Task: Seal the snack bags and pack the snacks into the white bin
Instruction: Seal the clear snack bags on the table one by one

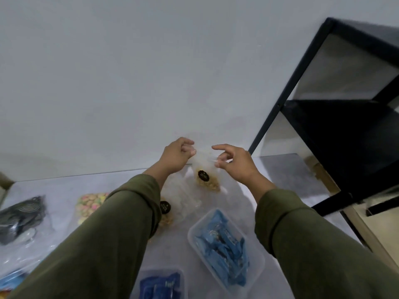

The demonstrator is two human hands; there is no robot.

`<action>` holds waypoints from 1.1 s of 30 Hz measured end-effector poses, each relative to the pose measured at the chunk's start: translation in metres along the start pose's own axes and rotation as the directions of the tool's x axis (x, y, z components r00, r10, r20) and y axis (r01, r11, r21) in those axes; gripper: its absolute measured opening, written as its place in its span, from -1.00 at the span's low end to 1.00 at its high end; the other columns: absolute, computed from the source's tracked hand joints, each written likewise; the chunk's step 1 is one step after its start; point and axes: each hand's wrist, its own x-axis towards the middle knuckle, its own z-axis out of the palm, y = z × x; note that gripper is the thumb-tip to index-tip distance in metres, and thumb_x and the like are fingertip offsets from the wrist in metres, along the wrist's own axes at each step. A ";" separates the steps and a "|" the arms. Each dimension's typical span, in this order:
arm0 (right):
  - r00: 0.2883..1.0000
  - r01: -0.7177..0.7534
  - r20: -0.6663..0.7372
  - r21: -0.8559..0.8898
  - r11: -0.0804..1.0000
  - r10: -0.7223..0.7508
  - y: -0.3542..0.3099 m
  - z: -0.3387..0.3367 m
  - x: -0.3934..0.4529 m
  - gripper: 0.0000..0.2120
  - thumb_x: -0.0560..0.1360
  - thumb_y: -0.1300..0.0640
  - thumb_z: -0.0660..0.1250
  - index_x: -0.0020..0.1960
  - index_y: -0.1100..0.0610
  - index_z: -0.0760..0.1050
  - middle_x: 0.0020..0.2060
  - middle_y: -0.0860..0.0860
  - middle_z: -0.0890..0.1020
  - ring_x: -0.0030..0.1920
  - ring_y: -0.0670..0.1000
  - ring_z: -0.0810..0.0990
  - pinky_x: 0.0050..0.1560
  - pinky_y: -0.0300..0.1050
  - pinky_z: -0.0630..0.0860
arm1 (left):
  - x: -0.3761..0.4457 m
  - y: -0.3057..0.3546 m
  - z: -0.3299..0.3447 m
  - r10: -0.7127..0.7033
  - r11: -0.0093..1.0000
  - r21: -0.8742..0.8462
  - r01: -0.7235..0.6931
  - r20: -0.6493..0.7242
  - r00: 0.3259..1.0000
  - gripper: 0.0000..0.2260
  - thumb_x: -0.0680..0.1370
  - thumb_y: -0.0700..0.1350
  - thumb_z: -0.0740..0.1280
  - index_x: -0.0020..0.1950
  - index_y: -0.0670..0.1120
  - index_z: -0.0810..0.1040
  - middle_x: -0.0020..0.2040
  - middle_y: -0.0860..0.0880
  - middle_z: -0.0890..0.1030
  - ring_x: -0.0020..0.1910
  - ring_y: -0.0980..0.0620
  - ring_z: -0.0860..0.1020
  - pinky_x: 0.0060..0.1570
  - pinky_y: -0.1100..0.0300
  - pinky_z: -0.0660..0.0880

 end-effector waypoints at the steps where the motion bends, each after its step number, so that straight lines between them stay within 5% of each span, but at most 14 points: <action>1: 1.000 0.004 0.003 0.001 1.000 -0.004 -0.007 -0.002 -0.002 -0.60 0.42 0.26 0.43 0.20 -0.04 0.55 -0.17 -0.03 0.63 -0.07 -0.09 0.57 -0.15 -0.52 0.34 | -0.005 0.004 -0.007 0.003 1.000 0.013 -0.002 -0.025 1.000 -0.82 0.55 -0.12 0.31 0.15 -0.06 0.54 -0.13 0.05 0.56 0.08 0.02 0.50 0.05 0.22 0.38; 6: 1.000 0.016 0.008 -0.008 1.000 -0.016 -0.036 -0.002 -0.012 -0.67 0.43 0.31 0.41 0.12 0.01 0.59 -0.22 -0.05 0.58 -0.10 -0.04 0.56 0.05 -0.27 0.48 | -0.029 0.015 -0.030 0.035 0.999 0.020 -0.032 -0.124 0.992 -0.95 0.51 -0.19 0.35 -0.08 -0.07 0.59 -0.29 0.08 0.55 -0.09 0.06 0.51 -0.19 0.34 0.36; 12: 0.998 0.044 -0.054 0.065 0.997 -0.041 -0.070 -0.006 -0.023 -0.77 0.42 0.33 0.39 -0.03 0.05 0.63 -0.25 -0.05 0.54 -0.28 -0.12 0.50 -0.20 -0.32 0.43 | -0.055 0.032 -0.058 0.092 0.994 0.070 -0.087 -0.072 0.993 -0.90 0.51 -0.21 0.37 0.00 -0.08 0.59 -0.23 0.08 0.58 -0.15 0.21 0.51 -0.23 0.56 0.31; 21: 0.980 0.193 0.087 -0.147 0.970 -0.181 -0.121 -0.007 -0.034 -0.84 0.41 0.10 0.46 -0.02 0.08 0.63 -0.24 -0.08 0.58 -0.20 -0.15 0.50 -0.23 -0.42 0.35 | -0.081 0.058 -0.090 0.232 0.967 0.146 -0.210 -0.154 0.960 -0.86 0.53 -0.23 0.31 0.05 -0.05 0.53 -0.17 0.01 0.62 -0.18 0.27 0.51 -0.25 0.53 0.33; 33: 0.969 0.248 0.041 -0.160 0.955 -0.245 -0.156 0.008 -0.032 -0.94 0.49 0.16 0.35 -0.13 0.11 0.59 -0.19 -0.02 0.59 -0.15 -0.05 0.50 -0.22 -0.29 0.37 | -0.098 0.054 -0.125 0.259 0.965 0.109 -0.239 -0.236 0.937 -0.83 0.51 -0.19 0.36 0.07 -0.01 0.54 -0.21 0.08 0.63 -0.18 0.19 0.54 -0.25 0.52 0.34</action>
